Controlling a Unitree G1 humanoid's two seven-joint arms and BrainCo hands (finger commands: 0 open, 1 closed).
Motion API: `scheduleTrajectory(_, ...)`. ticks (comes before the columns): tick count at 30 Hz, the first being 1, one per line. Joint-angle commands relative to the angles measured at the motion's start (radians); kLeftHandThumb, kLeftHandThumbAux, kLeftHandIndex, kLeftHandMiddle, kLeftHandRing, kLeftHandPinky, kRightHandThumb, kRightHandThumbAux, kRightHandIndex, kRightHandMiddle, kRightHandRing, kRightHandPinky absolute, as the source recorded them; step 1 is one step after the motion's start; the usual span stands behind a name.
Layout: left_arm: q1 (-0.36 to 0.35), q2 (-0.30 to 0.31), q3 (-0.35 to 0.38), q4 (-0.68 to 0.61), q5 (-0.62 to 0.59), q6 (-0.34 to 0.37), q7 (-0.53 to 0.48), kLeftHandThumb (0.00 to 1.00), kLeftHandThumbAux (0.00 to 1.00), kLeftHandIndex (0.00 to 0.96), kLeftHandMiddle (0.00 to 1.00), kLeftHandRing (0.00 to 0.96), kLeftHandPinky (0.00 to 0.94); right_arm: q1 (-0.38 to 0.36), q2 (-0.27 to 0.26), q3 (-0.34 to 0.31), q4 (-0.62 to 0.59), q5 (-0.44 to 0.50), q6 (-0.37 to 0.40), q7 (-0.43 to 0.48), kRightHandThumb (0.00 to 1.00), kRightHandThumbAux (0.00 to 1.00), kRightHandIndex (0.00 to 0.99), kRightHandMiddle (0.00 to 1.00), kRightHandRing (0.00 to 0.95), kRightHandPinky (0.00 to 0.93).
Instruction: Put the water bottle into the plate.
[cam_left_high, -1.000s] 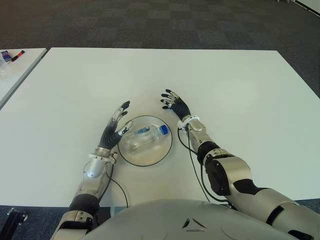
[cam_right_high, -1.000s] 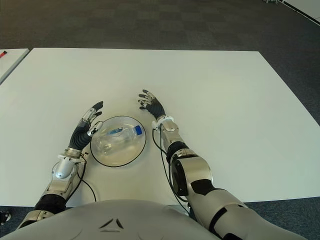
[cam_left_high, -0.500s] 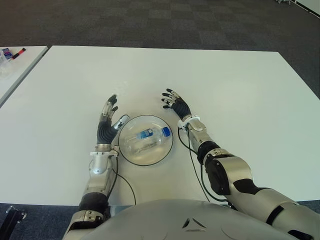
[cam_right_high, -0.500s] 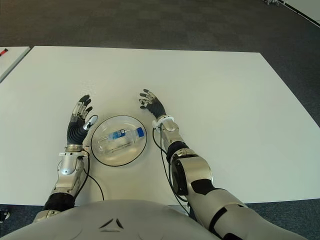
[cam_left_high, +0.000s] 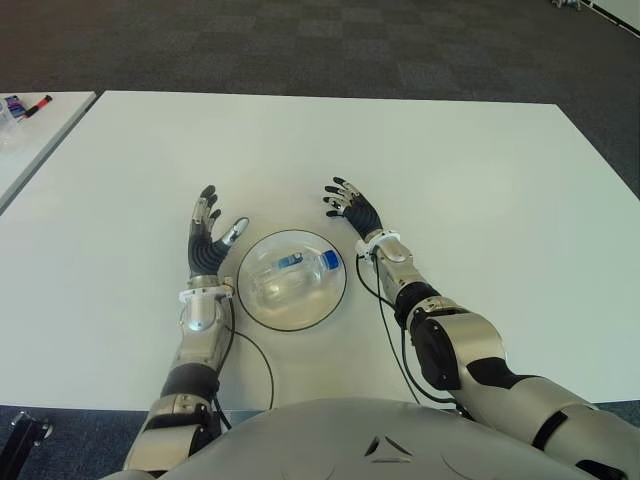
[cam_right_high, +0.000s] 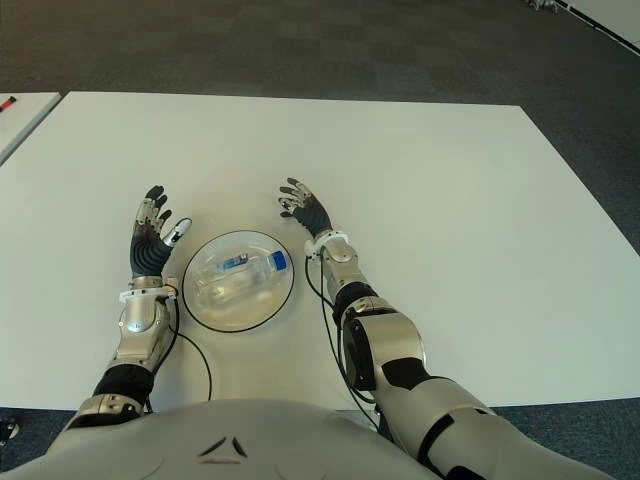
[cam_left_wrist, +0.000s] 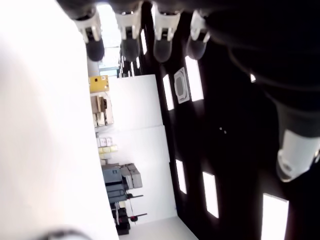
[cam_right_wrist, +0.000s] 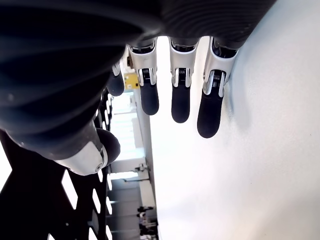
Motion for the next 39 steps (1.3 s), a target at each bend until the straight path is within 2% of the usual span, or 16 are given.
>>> scheduleTrajectory(1,-0.026,0.004,0.001,0.053,0.026,-0.014,0.034,0.000,0.582,0.031,0.046,0.021,0.021,0.034,0.050,-0.004,0.053,-0.010,0.078,-0.009,0.167,0.655,0.040,0.167,0.195,0.242)
scheduleTrajectory(9,-0.071,0.014,-0.012,0.112,0.089,-0.007,0.121,0.000,0.558,0.071,0.084,0.048,0.030,0.033,0.049,-0.005,0.053,-0.009,0.078,-0.008,0.160,0.646,0.040,0.164,0.193,0.244)
scheduleTrajectory(14,-0.080,-0.005,-0.040,0.040,0.151,0.053,0.176,0.000,0.564,0.094,0.099,0.063,0.039,0.031,0.042,-0.007,0.054,-0.009,0.082,-0.003,0.170,0.657,0.045,0.171,0.204,0.261)
scheduleTrajectory(20,-0.096,-0.002,-0.051,0.026,0.142,0.116,0.161,0.000,0.599,0.112,0.103,0.074,0.044,0.032,0.033,-0.007,0.057,-0.012,0.083,0.002,0.175,0.675,0.050,0.175,0.203,0.247)
scheduleTrajectory(24,-0.179,-0.002,-0.038,0.138,0.085,0.132,0.113,0.000,0.617,0.106,0.094,0.074,0.066,0.033,0.027,-0.007,0.057,-0.014,0.069,0.004,0.166,0.677,0.052,0.170,0.192,0.229)
scheduleTrajectory(27,-0.257,-0.005,-0.010,0.279,0.028,0.123,0.061,0.000,0.632,0.097,0.090,0.075,0.079,0.029,0.024,-0.011,0.056,-0.011,0.066,0.007,0.161,0.676,0.055,0.160,0.176,0.205)
scheduleTrajectory(31,-0.319,-0.009,0.024,0.397,-0.030,0.103,0.007,0.000,0.670,0.089,0.093,0.084,0.112,0.023,0.025,-0.026,0.055,0.000,0.064,0.000,0.157,0.680,0.065,0.155,0.167,0.205)
scheduleTrajectory(36,-0.367,-0.021,0.059,0.477,-0.088,0.100,-0.045,0.000,0.731,0.084,0.099,0.100,0.151,0.012,0.037,-0.047,0.052,0.008,0.056,-0.025,0.165,0.699,0.090,0.182,0.194,0.249)
scheduleTrajectory(39,-0.371,-0.027,0.067,0.482,-0.107,0.096,-0.066,0.003,0.757,0.085,0.105,0.108,0.158,-0.012,0.072,-0.052,0.035,0.016,0.009,-0.056,0.174,0.710,0.107,0.197,0.212,0.270)
